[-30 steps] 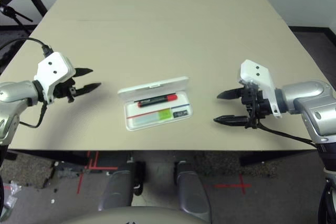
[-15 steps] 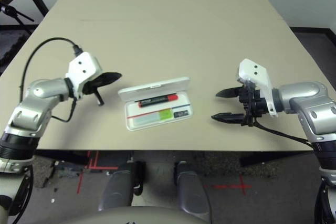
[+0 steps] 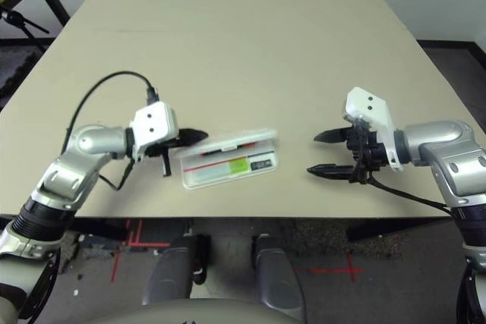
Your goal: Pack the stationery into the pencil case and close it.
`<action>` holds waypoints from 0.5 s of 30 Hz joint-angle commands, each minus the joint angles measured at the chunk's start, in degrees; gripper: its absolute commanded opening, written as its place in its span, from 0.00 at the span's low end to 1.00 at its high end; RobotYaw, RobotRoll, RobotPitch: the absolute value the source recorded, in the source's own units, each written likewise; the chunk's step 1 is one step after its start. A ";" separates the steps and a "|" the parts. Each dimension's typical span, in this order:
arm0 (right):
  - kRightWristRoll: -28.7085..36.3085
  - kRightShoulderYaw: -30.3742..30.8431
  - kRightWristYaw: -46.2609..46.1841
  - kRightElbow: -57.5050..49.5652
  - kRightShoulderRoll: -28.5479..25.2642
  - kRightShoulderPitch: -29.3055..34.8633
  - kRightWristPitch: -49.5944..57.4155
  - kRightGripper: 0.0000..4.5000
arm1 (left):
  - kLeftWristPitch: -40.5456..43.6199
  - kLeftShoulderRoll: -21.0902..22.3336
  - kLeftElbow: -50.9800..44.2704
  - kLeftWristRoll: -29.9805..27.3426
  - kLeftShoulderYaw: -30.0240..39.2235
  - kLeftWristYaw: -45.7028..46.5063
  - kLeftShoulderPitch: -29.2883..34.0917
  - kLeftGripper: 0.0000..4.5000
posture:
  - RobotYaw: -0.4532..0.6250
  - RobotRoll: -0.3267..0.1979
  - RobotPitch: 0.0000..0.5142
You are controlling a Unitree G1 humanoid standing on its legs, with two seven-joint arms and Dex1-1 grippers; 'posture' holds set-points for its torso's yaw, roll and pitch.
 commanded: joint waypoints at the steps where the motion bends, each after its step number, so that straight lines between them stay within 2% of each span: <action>1: -0.72 0.98 -0.22 0.97 0.29 -0.16 -0.91 1.00 | -0.46 0.27 -0.09 1.37 -3.62 -1.98 1.06 0.00 | 0.48 0.62 0.25; 9: -1.35 2.36 -0.27 1.55 0.74 -0.96 -1.67 1.00 | -3.67 -3.07 6.54 6.44 -8.83 -1.12 -1.31 0.00 | 0.48 0.62 0.25; 15: -1.23 2.55 -0.85 0.87 1.02 -0.60 -1.61 1.00 | -4.77 -3.39 10.31 9.15 -9.96 -0.85 -1.91 0.00 | 0.47 0.62 0.25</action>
